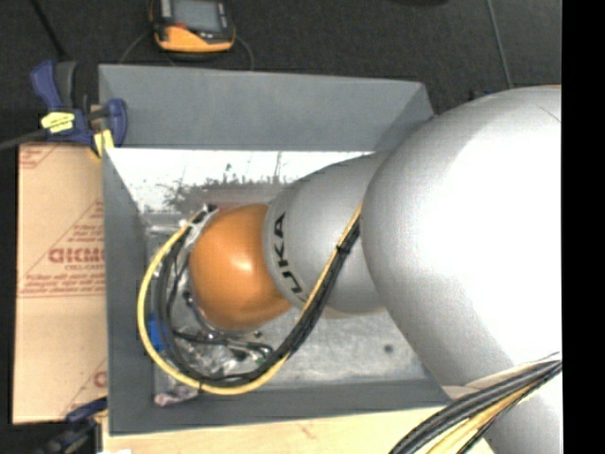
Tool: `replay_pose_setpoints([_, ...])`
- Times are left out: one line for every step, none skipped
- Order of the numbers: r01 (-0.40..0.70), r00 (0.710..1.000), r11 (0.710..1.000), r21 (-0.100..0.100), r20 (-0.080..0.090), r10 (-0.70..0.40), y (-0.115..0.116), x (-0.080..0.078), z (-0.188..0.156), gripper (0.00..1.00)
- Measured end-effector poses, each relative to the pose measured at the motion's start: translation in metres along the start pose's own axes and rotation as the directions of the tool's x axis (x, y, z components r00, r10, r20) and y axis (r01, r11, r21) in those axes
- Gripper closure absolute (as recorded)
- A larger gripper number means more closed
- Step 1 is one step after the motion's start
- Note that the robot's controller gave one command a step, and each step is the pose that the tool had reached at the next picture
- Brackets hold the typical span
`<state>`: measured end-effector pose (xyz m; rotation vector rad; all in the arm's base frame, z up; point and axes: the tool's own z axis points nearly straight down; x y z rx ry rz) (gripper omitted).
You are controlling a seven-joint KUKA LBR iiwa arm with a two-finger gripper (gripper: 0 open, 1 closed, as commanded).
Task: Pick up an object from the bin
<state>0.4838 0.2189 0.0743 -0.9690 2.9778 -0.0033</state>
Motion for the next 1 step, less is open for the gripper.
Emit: replay_pose_setpoints([-0.004, 1.0, 1.0, -0.003, -0.004, 0.004, -0.0022, -0.0015, -0.0621, 1.0])
